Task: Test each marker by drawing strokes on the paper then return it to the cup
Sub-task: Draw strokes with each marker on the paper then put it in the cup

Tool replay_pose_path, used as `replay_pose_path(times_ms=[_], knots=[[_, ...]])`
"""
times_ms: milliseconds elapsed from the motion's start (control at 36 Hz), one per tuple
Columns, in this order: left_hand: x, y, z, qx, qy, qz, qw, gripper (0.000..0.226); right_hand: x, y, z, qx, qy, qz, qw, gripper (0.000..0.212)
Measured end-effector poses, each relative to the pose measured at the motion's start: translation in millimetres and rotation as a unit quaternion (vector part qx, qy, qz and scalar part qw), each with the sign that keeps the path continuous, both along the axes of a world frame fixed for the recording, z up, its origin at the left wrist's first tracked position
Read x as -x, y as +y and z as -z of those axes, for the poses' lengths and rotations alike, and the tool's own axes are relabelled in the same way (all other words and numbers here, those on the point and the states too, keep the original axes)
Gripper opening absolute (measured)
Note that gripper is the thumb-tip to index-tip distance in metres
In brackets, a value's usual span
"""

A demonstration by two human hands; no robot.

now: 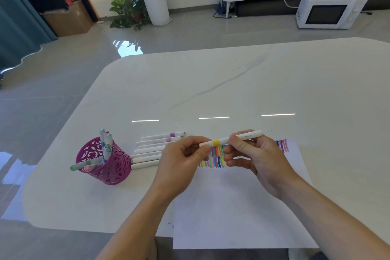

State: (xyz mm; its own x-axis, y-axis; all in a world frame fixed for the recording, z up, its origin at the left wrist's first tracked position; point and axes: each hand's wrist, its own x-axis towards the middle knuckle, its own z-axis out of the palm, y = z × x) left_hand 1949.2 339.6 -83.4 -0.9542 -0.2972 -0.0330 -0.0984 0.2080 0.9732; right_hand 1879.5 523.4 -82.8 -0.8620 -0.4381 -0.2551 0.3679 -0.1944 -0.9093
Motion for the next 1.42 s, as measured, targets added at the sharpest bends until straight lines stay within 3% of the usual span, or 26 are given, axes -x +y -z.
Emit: replay_pose_path(times_ms=[194, 389, 444, 556, 722, 861, 1250, 1417], knots=[[-1.5, -7.5, -8.0, -0.088, 0.049, -0.078, 0.992, 0.012, 6.1, 3.7, 3.6, -0.084, -0.012, 0.058, 0.995, 0.015], [-3.9, -13.5, -18.5, -0.087, 0.106, -0.145, 0.980, 0.009, 4.4, 2.9, 15.2, -0.258, 0.074, 0.023, 0.963, 0.004], [-6.6, -15.4, -19.5, -0.039, 0.128, -0.166, 0.977, 0.012, 3.0, 3.2, 17.8, -0.308, 0.105, -0.002, 0.946, 0.004], [-13.4, -26.0, -21.6, 0.169, 0.182, -0.195, 0.949, 0.017, 0.5, 3.9, 22.8, -0.370, 0.144, -0.037, 0.917, 0.006], [-24.2, -53.4, -30.6, 0.336, 0.271, -0.220, 0.875, 0.022, 2.2, 2.2, 26.6, -0.357, 0.113, -0.046, 0.926, 0.004], [-39.7, -76.7, -37.3, 0.381, 0.280, -0.248, 0.846, 0.022, 2.3, 2.4, 27.3, -0.363, 0.115, -0.042, 0.924, 0.005], [-59.5, -104.5, -41.9, 0.397, 0.245, -0.295, 0.834, 0.032, 2.1, 1.2, 30.8, -0.371, 0.119, -0.044, 0.920, 0.005], [-61.4, -108.8, -36.3, 0.398, 0.156, -0.308, 0.850, 0.036, 2.1, 1.1, 30.6, -0.367, 0.119, -0.045, 0.921, 0.005]])
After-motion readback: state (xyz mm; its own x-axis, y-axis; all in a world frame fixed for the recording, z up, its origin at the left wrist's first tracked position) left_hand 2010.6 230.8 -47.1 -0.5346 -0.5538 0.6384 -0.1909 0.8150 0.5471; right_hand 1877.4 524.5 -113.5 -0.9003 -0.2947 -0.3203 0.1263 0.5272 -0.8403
